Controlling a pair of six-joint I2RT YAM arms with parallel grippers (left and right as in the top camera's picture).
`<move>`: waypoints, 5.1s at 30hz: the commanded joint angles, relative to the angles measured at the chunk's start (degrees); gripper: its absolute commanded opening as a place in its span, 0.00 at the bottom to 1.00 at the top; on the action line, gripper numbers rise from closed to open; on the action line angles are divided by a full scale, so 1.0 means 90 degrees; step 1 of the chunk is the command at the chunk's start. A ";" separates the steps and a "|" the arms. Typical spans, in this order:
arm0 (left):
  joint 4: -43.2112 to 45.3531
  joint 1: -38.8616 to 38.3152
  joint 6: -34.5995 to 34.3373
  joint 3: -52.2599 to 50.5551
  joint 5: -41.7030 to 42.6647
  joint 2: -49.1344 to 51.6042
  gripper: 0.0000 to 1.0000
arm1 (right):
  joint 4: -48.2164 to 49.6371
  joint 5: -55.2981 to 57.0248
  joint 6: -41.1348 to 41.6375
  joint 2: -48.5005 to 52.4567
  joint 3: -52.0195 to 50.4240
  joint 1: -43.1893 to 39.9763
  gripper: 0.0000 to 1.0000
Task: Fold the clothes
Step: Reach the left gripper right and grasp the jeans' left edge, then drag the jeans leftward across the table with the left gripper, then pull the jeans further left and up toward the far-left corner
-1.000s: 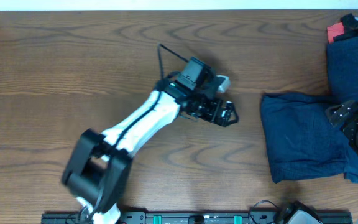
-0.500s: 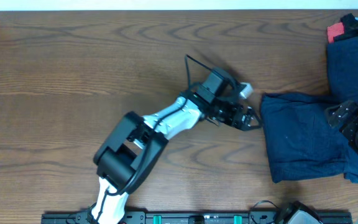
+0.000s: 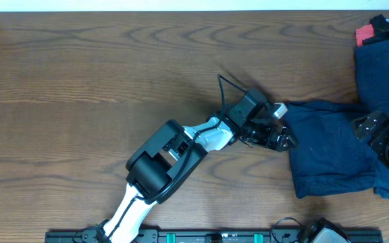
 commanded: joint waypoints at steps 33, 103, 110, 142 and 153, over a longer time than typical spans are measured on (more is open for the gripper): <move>0.1180 -0.1336 -0.2412 0.0019 -0.3232 0.0440 0.54 | -0.0374 -0.0066 -0.0282 -0.0010 0.0073 -0.0027 0.99; -0.6023 0.5518 0.5071 0.1304 -0.2251 -0.0075 0.12 | -0.0420 -0.0002 -0.0403 -0.0010 0.0070 -0.0027 0.99; -0.6754 0.5525 0.5071 0.1838 -0.3580 -0.0384 0.17 | -0.0425 0.0124 -0.0401 -0.0007 0.0073 -0.0027 0.99; -0.7485 0.4976 0.4170 0.1506 -0.3776 -0.2569 0.06 | -0.0593 0.0121 -0.0622 0.0005 0.0056 -0.0005 0.99; -0.7652 0.4471 0.4158 0.1506 -0.3704 -0.1426 0.06 | -0.0644 0.0124 -0.0619 0.0005 0.0053 -0.0005 0.99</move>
